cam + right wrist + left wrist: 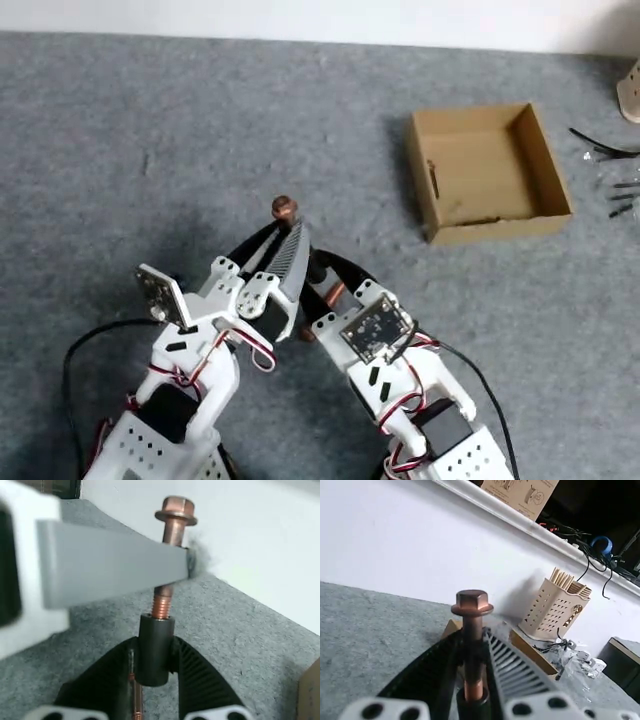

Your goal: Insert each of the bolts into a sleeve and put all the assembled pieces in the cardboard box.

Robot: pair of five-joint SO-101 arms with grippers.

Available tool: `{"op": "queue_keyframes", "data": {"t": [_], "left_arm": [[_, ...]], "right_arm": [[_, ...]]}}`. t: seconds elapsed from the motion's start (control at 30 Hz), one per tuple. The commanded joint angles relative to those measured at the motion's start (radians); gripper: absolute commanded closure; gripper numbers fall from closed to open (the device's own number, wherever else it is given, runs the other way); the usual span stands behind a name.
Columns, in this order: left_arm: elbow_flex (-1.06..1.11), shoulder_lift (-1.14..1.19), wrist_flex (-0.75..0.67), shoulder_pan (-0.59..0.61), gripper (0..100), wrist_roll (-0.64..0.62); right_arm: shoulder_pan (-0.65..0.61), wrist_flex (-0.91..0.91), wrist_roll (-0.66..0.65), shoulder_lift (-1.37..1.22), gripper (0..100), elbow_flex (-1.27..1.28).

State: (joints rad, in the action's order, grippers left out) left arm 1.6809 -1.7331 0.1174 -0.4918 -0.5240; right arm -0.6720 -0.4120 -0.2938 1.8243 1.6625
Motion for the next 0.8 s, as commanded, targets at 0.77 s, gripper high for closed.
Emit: {"op": "queue_keyframes", "data": {"t": [0.77], "left_arm": [[0.021,0.004,0.037,-0.047,99,0.000]], "right_arm": [[-0.016,0.079,-0.006,0.016,99.4,-0.119]]}}
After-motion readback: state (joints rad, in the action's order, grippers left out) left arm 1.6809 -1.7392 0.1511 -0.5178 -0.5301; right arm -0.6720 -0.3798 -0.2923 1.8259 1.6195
